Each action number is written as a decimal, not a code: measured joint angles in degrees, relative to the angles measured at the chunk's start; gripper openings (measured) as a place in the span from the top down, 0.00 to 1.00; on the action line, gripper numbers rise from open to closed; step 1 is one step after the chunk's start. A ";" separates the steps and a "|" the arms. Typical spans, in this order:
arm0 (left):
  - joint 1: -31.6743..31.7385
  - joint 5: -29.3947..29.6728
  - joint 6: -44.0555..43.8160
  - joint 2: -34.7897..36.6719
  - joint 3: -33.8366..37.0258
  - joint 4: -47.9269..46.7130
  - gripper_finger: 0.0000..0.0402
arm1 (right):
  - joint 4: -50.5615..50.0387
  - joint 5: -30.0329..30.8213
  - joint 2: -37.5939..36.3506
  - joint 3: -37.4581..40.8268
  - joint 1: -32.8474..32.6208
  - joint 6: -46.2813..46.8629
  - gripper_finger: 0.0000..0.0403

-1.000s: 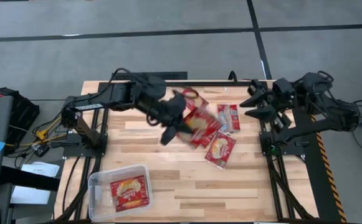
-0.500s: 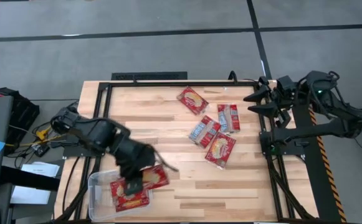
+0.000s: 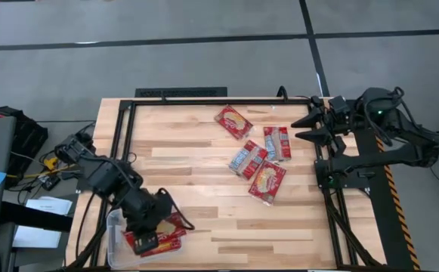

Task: Sort popcorn bags into baskets
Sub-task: Put the red popcorn bag into the transparent bin

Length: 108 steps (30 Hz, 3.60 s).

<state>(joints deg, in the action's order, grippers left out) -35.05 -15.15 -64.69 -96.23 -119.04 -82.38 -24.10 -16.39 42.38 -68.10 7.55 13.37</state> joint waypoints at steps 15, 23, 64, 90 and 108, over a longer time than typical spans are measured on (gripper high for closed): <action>1.22 -15.66 2.97 4.35 23.65 20.57 1.00 | -1.98 -0.02 -0.01 0.00 0.00 -1.89 0.56; 6.15 -12.27 -2.66 19.04 41.85 32.10 0.99 | -4.63 -0.02 -0.03 0.00 0.04 -4.91 0.58; 10.47 -21.47 1.37 32.39 79.83 60.51 0.89 | -4.17 10.93 0.45 0.00 0.11 -6.35 0.60; 16.22 -32.36 -2.82 32.50 79.48 58.66 0.50 | -4.16 10.89 0.47 0.00 0.11 -8.09 0.59; 19.39 -25.48 -2.42 32.45 68.89 58.66 0.62 | -4.68 10.87 0.47 0.00 0.11 -9.09 0.59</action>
<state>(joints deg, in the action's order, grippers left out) -15.66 -40.64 -67.11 -63.77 -50.15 -23.73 -28.77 -5.52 42.85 -68.10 7.66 4.27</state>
